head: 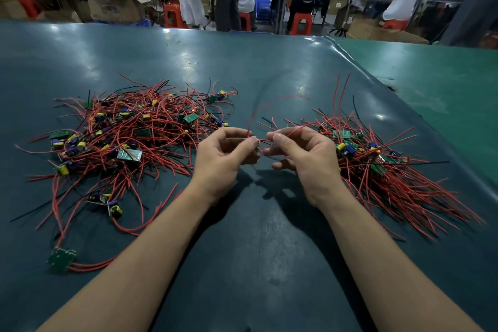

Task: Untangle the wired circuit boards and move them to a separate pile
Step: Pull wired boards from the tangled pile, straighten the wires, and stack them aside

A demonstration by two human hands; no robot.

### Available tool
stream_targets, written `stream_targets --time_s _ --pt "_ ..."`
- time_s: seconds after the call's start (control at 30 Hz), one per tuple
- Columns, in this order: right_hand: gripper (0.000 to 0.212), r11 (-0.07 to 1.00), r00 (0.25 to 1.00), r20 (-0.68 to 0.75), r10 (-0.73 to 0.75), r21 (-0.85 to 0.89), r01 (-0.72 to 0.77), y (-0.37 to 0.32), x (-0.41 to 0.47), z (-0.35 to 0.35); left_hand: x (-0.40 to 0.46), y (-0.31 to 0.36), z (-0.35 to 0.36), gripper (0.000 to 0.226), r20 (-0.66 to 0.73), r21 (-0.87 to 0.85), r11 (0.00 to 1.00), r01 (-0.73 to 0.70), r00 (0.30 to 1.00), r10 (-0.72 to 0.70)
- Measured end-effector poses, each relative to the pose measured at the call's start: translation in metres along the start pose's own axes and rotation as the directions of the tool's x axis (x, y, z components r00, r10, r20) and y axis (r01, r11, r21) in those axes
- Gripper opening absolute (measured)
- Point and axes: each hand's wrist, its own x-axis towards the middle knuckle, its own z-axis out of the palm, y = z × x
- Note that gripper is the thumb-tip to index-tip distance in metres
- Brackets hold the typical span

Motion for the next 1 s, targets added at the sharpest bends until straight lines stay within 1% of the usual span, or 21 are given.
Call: stream_targets --time_s 0.07,0.1,0.17,0.23,0.3,0.37,0.4,0.5,0.57,0.6,0.67,0.7,0.73,0.77,0.8,0.83,0.87,0.9,0.93,0.97,1.0 --pt "0.007 0.998 1.0 -0.014 0.027 0.055 -0.026 -0.002 0.001 -0.002 0.002 0.001 0.001 0.011 -0.02 -0.217 0.972 0.089 0.995 -0.095" --pt "0.007 0.997 0.999 0.005 0.037 0.068 -0.037 -0.003 0.001 -0.003 0.003 0.001 0.001 0.011 -0.023 -0.302 0.947 0.113 0.992 -0.126" --pt "0.009 1.0 0.997 0.073 0.024 0.001 -0.024 -0.004 0.0 -0.004 0.006 0.002 -0.001 0.01 -0.028 -0.412 0.9 0.142 0.985 -0.169" --pt "0.009 0.994 0.991 0.132 -0.009 -0.105 0.023 -0.002 -0.002 -0.003 0.008 0.003 -0.003 0.009 -0.029 -0.45 0.879 0.156 0.982 -0.189" --pt "0.008 0.993 0.992 0.126 -0.012 -0.119 0.027 0.0 -0.003 -0.001 0.008 0.001 -0.004 0.009 -0.039 -0.366 0.92 0.142 0.985 -0.168" --pt "0.007 0.998 0.997 0.076 0.029 -0.063 -0.024 -0.001 -0.001 -0.001 0.006 -0.003 -0.002 0.01 -0.004 -0.239 0.964 0.118 0.992 -0.122" --pt "0.008 0.998 0.996 0.063 0.062 -0.025 -0.06 -0.002 0.0 -0.002 0.005 -0.004 -0.001 0.011 0.028 -0.203 0.973 0.114 0.993 -0.111" --pt "0.026 0.992 0.986 0.111 0.122 0.013 -0.124 -0.003 0.0 -0.004 0.002 -0.006 -0.001 0.022 0.076 -0.097 0.992 0.076 0.995 -0.068" --pt "0.028 0.99 0.977 0.157 0.144 -0.017 -0.144 -0.001 -0.001 -0.003 0.001 -0.007 0.0 0.023 0.059 0.028 1.0 -0.011 0.998 0.01" --pt "0.027 0.987 0.973 0.167 0.159 -0.031 -0.156 0.0 -0.001 -0.002 0.0 -0.008 0.0 0.021 0.027 0.096 0.993 -0.066 0.998 0.063" --pt "0.026 0.982 0.97 0.152 0.19 -0.042 -0.186 0.001 -0.001 -0.002 0.002 -0.008 -0.001 0.019 -0.116 0.271 0.946 -0.178 0.97 0.216" --pt "0.025 0.979 0.97 0.136 0.201 -0.04 -0.198 0.001 0.0 -0.003 0.004 -0.007 -0.004 0.019 -0.21 0.372 0.9 -0.227 0.924 0.32" --pt "0.024 0.978 0.97 0.121 0.21 -0.036 -0.207 0.001 0.001 -0.004 0.006 -0.005 -0.008 0.021 -0.308 0.451 0.857 -0.247 0.858 0.41" --pt "0.025 0.976 0.97 0.113 0.216 -0.036 -0.214 0.001 0.001 -0.004 0.01 -0.002 -0.013 0.022 -0.417 0.484 0.844 -0.233 0.786 0.456" --pt "0.025 0.975 0.969 0.112 0.222 -0.038 -0.219 0.001 0.002 -0.005 0.013 0.0 -0.019 0.023 -0.532 0.451 0.87 -0.198 0.724 0.44" --pt "0.025 0.974 0.967 0.116 0.227 -0.041 -0.224 0.001 0.002 -0.005 0.017 0.003 -0.024 0.024 -0.638 0.345 0.924 -0.168 0.68 0.362" --pt "0.024 0.972 0.964 0.122 0.235 -0.047 -0.231 0.002 0.002 -0.005 0.021 0.005 -0.027 0.024 -0.699 0.21 0.967 -0.142 0.67 0.25" --pt "0.022 0.97 0.962 0.129 0.242 -0.054 -0.237 0.003 0.002 -0.005 0.024 0.004 -0.031 0.022 -0.713 0.138 0.985 -0.104 0.679 0.172" --pt "0.02 0.968 0.959 0.133 0.25 -0.058 -0.244 0.004 0.002 -0.005 0.025 0.003 -0.034 0.018 -0.689 0.174 0.983 -0.054 0.707 0.161" --pt "0.018 0.967 0.957 0.137 0.254 -0.058 -0.249 0.005 0.002 -0.005 0.024 0.001 -0.036 0.013 -0.633 0.324 0.946 -0.007 0.742 0.222" --pt "0.016 0.966 0.956 0.139 0.258 -0.055 -0.253 0.005 0.002 -0.005 0.022 -0.001 -0.038 0.008 -0.54 0.51 0.86 0.003 0.779 0.318"
